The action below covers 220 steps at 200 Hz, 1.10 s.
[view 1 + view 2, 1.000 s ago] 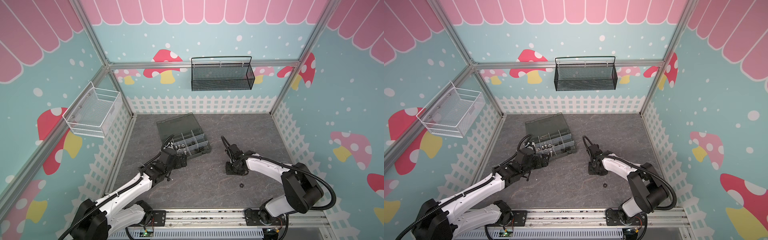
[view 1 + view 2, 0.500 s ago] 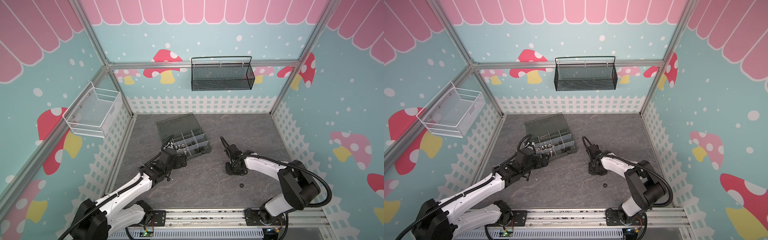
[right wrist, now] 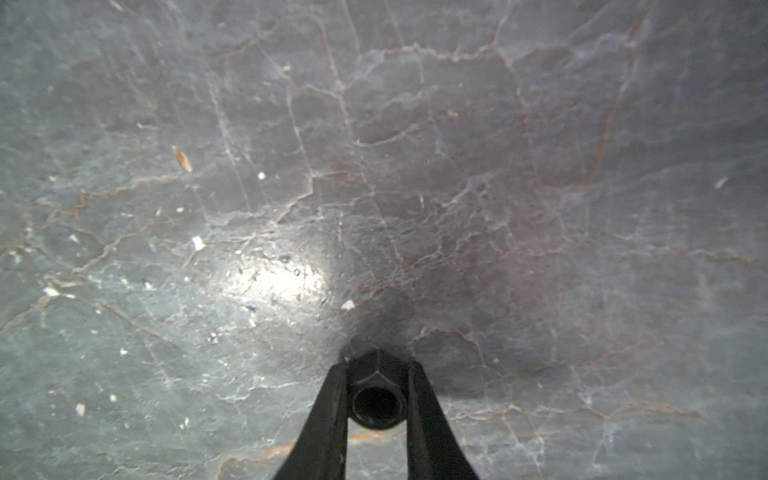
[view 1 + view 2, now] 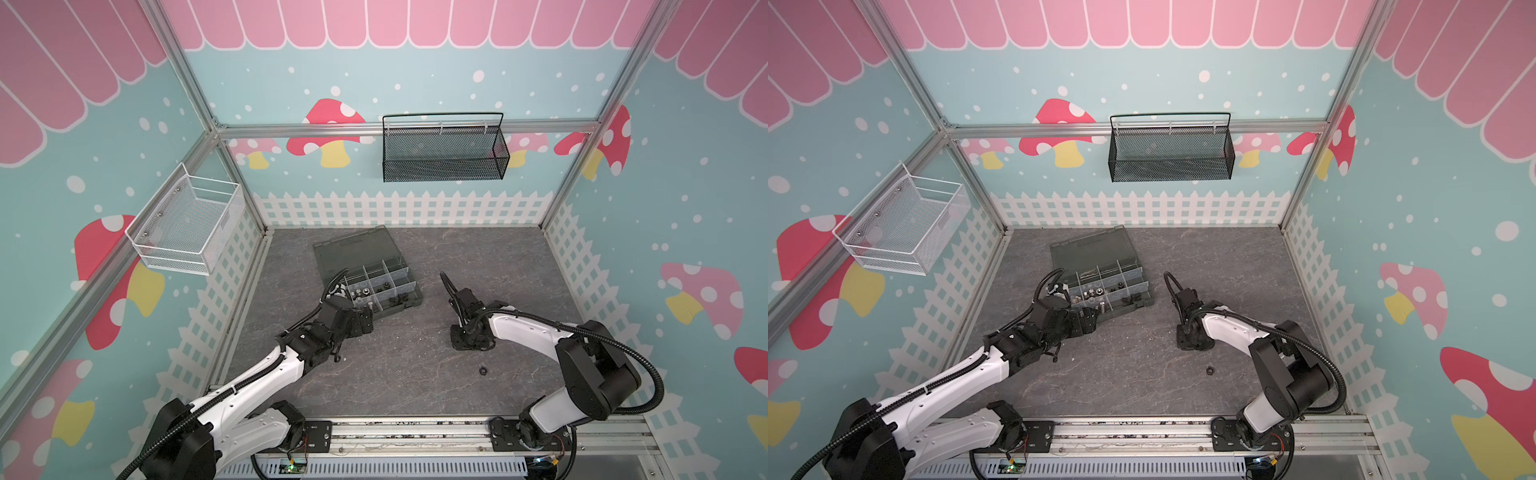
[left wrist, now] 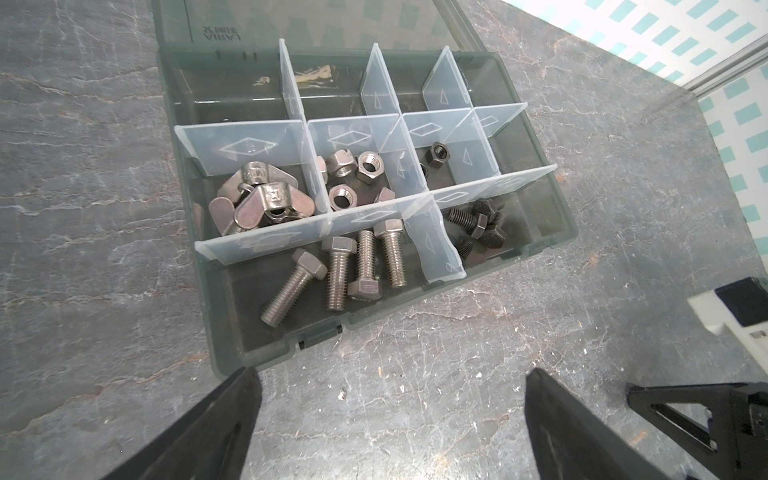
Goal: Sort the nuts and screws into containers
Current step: 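Move the right gripper down and grasp another black hex nut, then carry the nut with the right gripper over the organizer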
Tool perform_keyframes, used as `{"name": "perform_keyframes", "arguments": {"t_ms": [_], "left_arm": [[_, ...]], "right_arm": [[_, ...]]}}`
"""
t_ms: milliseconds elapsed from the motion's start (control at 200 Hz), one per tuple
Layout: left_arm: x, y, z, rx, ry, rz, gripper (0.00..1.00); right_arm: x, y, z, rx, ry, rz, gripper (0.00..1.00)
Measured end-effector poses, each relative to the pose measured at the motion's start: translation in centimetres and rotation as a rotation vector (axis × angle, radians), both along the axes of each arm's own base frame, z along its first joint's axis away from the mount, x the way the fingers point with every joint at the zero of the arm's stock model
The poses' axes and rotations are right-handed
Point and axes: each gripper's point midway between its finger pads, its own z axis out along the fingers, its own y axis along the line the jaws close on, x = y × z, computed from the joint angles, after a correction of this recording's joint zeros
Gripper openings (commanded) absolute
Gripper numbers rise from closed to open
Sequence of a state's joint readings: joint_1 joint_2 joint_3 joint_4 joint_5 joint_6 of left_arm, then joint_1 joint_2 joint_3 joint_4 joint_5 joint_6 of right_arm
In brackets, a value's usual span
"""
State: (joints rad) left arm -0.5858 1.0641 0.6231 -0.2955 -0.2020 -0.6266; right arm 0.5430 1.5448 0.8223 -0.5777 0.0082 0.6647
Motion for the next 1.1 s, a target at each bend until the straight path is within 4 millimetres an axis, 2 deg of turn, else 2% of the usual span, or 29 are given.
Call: {"name": "perform_keyframes", "arguments": {"t_ms": [160,455,555,810,1101], "left_arm": [[0.1,0.3,0.5,-0.012,-0.015,0.027,0.99],[0.2,0.5,0.5,-0.024,-0.014,0.056,1.00],[0.2,0.5,0.5,-0.027,-0.013,0.059,0.99],[0.0,0.8,0.5,-0.030,-0.018,0.069,1.00],[0.1,1.2,1.2,-0.034,-0.045,0.085,1.00]], "right_arm": [[0.7,0.5,0.8,0.015,-0.020,0.003,0.04],[5.0,3.2,5.1,0.086,-0.143,0.037,0.04],[6.3,4.3,5.9,0.092,-0.167,0.057,0.04],[9.3,9.1,7.1,0.105,-0.214,0.153,0.04],[13.7,15.5,9.2,0.133,-0.302,0.252,0.04]]}}
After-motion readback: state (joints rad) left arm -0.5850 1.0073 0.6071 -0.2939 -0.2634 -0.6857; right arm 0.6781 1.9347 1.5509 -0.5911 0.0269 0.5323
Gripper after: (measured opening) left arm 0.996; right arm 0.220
